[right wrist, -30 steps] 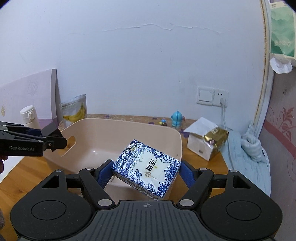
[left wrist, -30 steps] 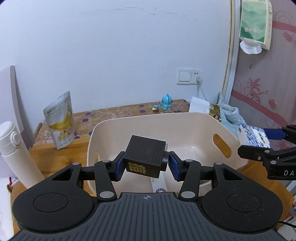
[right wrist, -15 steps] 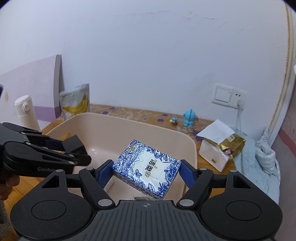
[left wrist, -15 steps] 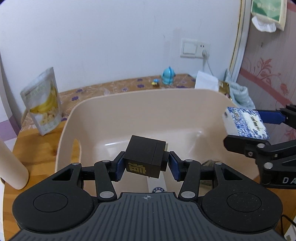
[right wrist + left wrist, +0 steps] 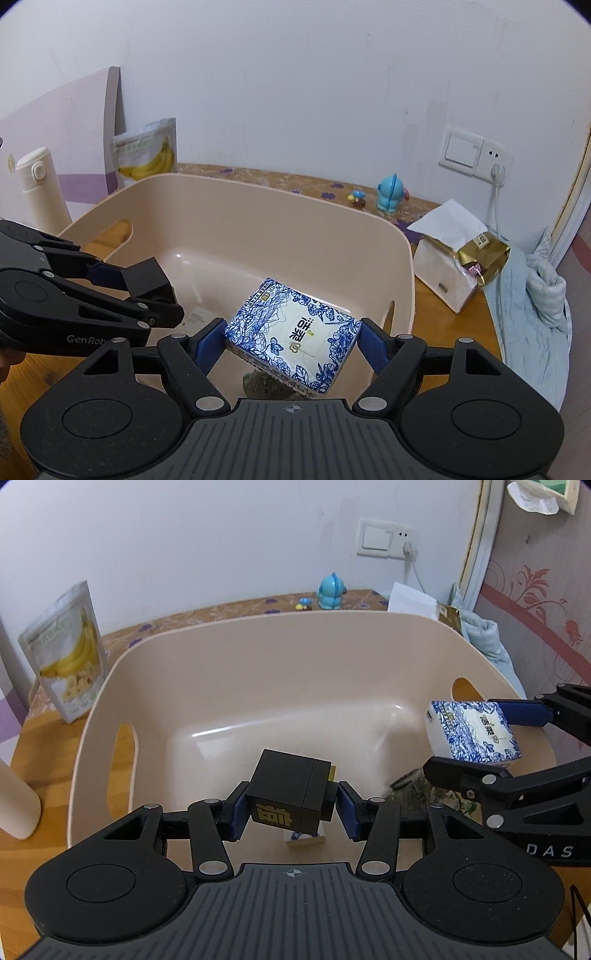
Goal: Organize objects
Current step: 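Open both tools to drop the cube box and tissue pack into the basket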
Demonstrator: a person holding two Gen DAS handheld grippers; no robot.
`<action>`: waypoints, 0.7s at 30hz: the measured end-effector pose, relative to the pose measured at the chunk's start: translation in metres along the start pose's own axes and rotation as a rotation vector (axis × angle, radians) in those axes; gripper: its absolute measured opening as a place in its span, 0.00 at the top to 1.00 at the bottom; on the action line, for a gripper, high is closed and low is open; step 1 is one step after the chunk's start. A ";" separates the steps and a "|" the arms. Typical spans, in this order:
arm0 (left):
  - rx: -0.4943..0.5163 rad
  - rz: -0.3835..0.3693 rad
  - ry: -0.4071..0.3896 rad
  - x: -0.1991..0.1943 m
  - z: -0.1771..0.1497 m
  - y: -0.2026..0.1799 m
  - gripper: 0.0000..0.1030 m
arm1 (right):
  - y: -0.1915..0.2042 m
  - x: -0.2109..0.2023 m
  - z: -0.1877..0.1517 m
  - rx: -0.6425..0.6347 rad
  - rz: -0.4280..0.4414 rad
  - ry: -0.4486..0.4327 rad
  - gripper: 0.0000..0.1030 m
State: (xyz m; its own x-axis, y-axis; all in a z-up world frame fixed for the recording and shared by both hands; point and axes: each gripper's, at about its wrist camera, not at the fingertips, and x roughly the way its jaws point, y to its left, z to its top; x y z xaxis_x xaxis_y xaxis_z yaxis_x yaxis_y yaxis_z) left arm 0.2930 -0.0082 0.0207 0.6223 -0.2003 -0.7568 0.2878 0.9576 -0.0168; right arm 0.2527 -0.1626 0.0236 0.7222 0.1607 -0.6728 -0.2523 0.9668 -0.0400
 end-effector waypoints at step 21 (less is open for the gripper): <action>-0.054 0.060 -0.112 -0.045 0.001 0.005 0.24 | 0.000 -0.023 -0.007 -0.047 -0.058 -0.053 0.00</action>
State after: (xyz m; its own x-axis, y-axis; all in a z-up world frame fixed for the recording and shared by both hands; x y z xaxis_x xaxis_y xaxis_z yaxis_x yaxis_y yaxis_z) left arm 0.2672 0.0058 0.0553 0.7153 -0.1614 -0.6799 0.2101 0.9776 -0.0110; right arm 0.2315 -0.1679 0.0338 0.7690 0.1165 -0.6285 -0.2386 0.9645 -0.1132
